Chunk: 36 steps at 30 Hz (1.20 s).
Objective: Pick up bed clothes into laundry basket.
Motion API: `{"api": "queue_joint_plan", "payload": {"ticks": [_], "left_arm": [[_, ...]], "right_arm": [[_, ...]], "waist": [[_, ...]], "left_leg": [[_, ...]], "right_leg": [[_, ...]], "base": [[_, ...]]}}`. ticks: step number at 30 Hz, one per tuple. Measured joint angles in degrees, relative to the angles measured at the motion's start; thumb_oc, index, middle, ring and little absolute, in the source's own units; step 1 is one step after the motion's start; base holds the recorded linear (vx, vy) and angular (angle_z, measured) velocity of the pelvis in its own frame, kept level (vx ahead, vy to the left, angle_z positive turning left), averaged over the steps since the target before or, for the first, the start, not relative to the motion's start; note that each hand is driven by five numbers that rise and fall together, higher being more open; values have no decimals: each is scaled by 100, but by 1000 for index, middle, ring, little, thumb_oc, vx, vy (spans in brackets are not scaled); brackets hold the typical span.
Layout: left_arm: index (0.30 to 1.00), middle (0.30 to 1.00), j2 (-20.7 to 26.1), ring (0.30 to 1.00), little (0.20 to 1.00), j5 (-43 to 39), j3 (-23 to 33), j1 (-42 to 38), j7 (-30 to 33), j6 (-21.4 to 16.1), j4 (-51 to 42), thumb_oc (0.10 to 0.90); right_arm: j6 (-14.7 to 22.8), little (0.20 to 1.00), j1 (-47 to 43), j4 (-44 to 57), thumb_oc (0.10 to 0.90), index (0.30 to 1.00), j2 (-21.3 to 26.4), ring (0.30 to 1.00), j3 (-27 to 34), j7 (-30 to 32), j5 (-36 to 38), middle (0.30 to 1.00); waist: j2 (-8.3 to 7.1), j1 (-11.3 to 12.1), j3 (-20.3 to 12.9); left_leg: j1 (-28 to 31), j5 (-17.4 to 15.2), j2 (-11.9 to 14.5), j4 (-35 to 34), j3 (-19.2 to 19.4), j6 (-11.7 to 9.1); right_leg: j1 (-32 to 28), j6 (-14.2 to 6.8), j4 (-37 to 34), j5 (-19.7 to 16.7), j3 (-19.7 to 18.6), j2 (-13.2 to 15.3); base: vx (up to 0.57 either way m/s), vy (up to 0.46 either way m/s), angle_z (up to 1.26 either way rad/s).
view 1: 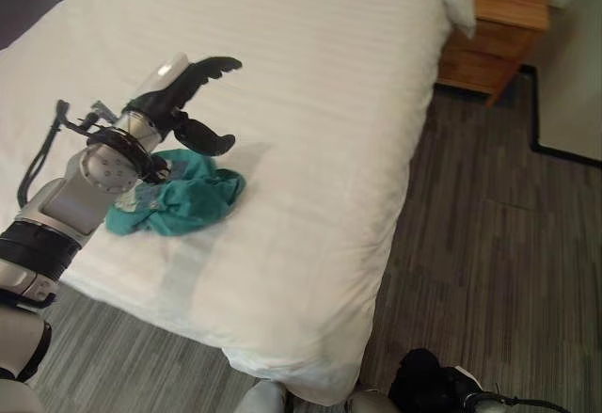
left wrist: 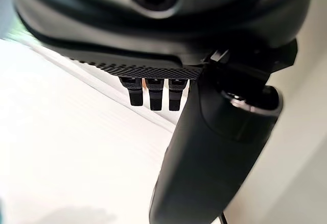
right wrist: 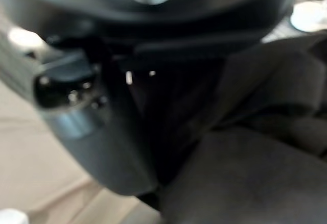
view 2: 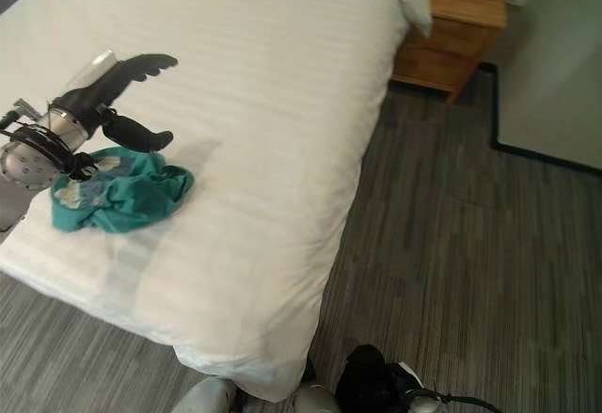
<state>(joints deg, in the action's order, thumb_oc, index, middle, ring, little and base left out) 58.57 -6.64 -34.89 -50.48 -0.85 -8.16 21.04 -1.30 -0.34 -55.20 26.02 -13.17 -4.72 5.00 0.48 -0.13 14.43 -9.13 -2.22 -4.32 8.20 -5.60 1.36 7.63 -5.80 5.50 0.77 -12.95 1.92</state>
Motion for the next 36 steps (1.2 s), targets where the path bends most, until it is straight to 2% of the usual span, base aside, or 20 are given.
{"api": "queue_joint_plan", "payload": {"ticks": [2, 3, 5, 7, 8, 11, 14, 18, 24, 30, 33, 36], "left_arm": [[900, 900, -50, 900, 900, 243, 207, 296, -10, 74, -171, 800], [900, 900, -86, 900, 900, 601, 218, 466, -103, 210, -356, 800], [900, 900, -222, 900, 900, 1035, 257, 669, -119, 239, -343, 800], [900, 900, -403, 900, 900, 1122, 583, 1087, -113, 232, -168, 800], [900, 900, -405, 900, 900, 1126, 582, 1174, -122, 343, -45, 800], [900, 900, -411, 900, 900, 1123, 615, 1301, -116, 489, 98, 800], [900, 900, -384, 900, 900, 1122, 887, 1434, -109, 481, 8, 800], [900, 900, -234, 900, 900, 1112, 1212, 1444, -81, 468, -158, 800], [900, 900, 9, 900, 900, 870, 1504, 1483, -13, 430, -186, 800], [900, 900, 195, 900, 900, 846, 1484, 1587, 36, 390, -132, 800], [900, 900, 195, 900, 900, 858, 1466, 1619, 30, 396, -69, 800], [900, 900, 190, 900, 900, 898, 1241, 1599, 49, 345, 198, 800]], "right_arm": [[42, 300, -33, 15, 400, 300, -47, 300, -47, -6, -26, 300], [103, 300, -28, 142, 400, 300, -72, 300, -76, -9, -84, 300], [179, 300, -28, 183, 400, 300, -95, 300, -160, -17, -202, 300], [237, 300, -118, 166, 400, 300, -98, 300, -76, -69, -226, 300], [274, 300, -165, 76, 400, 300, -106, 300, 6, -73, -203, 300], [339, 300, -258, -318, 400, 300, -135, 300, 169, -79, -55, 300], [323, 300, -288, -1024, 400, 300, -228, 300, 238, -131, 18, 300], [291, 300, -212, -1198, 400, 300, -264, 300, 230, -133, 9, 300], [264, 300, -197, -812, 400, 300, -440, 300, -210, -251, -28, 300], [264, 300, -258, 170, 400, 300, -437, 300, -502, -284, -122, 300], [337, 300, -310, 227, 400, 300, -438, 300, -501, -284, -122, 300], [334, 300, -379, 208, 400, 300, -438, 300, -565, -282, -122, 300]], "waist": [[-7, 8, 6], [-38, 16, 16], [-112, 80, 59], [-136, 86, 72], [-150, 72, 70], [-186, 104, 71], [-295, 271, 79], [-377, 274, 69], [-453, 309, 25], [-483, 376, 5], [-510, 431, 0], [-602, 433, -47]], "left_leg": [[24, 62, 15, -136, 55, 43], [-5, 196, 5, -267, 59, 77], [-44, 321, -54, -515, -11, 38], [53, 515, -45, -866, -34, 27], [54, 569, -39, -963, -77, 20], [80, 609, 7, -1069, -141, -13], [286, 614, 79, -1165, -196, -23], [393, 669, 108, -1313, -310, -72], [380, 695, 106, -1318, -385, -103], [233, 748, 100, -1315, -395, -151], [142, 756, 94, -1267, -420, -158], [-40, 755, 84, -1180, -429, -160]], "right_leg": [[12, 16, -135, -98, 287, 77], [-13, 17, -401, -259, 493, 163], [-72, 49, -782, -436, 498, 177], [-85, 82, -934, -480, 526, 223], [-96, 98, -1019, -517, 545, 221], [-120, 100, -1056, -531, 645, 185], [-299, 100, -1060, -531, 707, 124], [-373, 100, -1061, -531, 808, 101], [-379, 101, -1063, -530, 808, 101], [-245, 102, -1063, -529, 799, 101], [-187, 102, -1063, -529, 799, 100], [-56, 110, -1062, -536, 797, 101]], "base": [[-33, 30, -11], [-14, 49, -2], [7, 57, 16], [22, -3, 14], [42, -37, 9], [28, -28, 14], [43, -13, 8], [18, 3, 14], [13, 4, 3], [-1, 0, 1], [-43, -7, 5], [-57, -3, 5]]}}
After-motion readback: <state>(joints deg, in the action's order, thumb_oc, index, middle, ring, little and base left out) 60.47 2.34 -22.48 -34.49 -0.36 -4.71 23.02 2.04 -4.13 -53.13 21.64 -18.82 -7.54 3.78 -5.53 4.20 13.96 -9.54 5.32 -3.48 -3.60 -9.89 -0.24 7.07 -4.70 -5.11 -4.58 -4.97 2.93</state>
